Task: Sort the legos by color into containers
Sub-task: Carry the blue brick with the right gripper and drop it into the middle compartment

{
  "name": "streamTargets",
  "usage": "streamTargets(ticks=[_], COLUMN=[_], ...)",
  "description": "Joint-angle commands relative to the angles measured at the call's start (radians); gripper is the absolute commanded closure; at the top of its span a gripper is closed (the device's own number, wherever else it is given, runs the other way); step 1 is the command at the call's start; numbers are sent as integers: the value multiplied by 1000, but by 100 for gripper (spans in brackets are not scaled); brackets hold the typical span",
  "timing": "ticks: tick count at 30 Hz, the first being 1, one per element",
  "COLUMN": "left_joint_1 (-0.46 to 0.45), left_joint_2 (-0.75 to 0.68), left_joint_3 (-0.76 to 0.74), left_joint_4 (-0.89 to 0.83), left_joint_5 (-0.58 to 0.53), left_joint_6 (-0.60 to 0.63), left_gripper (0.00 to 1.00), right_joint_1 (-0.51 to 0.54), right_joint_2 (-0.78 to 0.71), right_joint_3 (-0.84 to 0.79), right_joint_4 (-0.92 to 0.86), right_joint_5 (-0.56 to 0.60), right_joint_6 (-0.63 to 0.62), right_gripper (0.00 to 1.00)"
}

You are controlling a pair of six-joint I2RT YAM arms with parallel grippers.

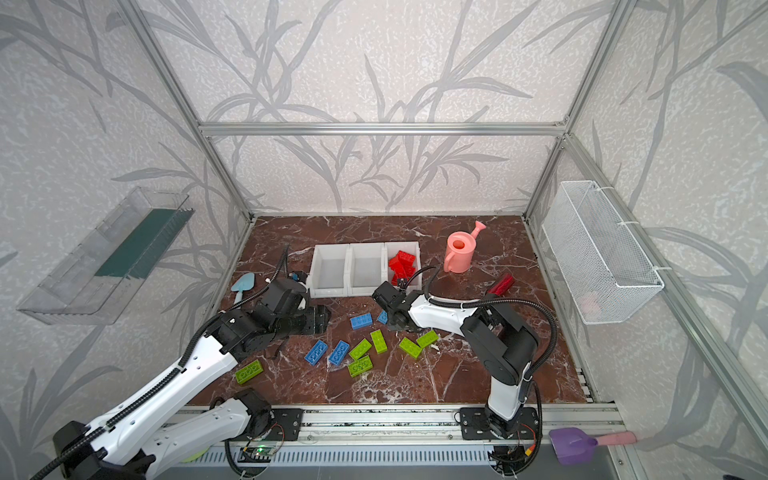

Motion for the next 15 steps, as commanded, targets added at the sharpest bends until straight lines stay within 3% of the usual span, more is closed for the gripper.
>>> streamTargets(ticks=[1,8,15], left_joint_1=[4,2,-10], left_joint_2=[7,48,130], left_joint_3=[-11,-3,1], left_joint_4=[21,-5,-13], left_joint_5=[26,47,71], left_joint_6=[-7,-8,-2], left_gripper=[18,19,19], right_joint_1=[-3,-38,-93], right_joint_2=[-75,-126,29], right_joint_3=[58,226,513], right_joint_4=[-79,-94,-131], right_joint_5=[-1,-45,-154], right_joint_6=[-39,-189,-306], right_gripper=[78,79,79])
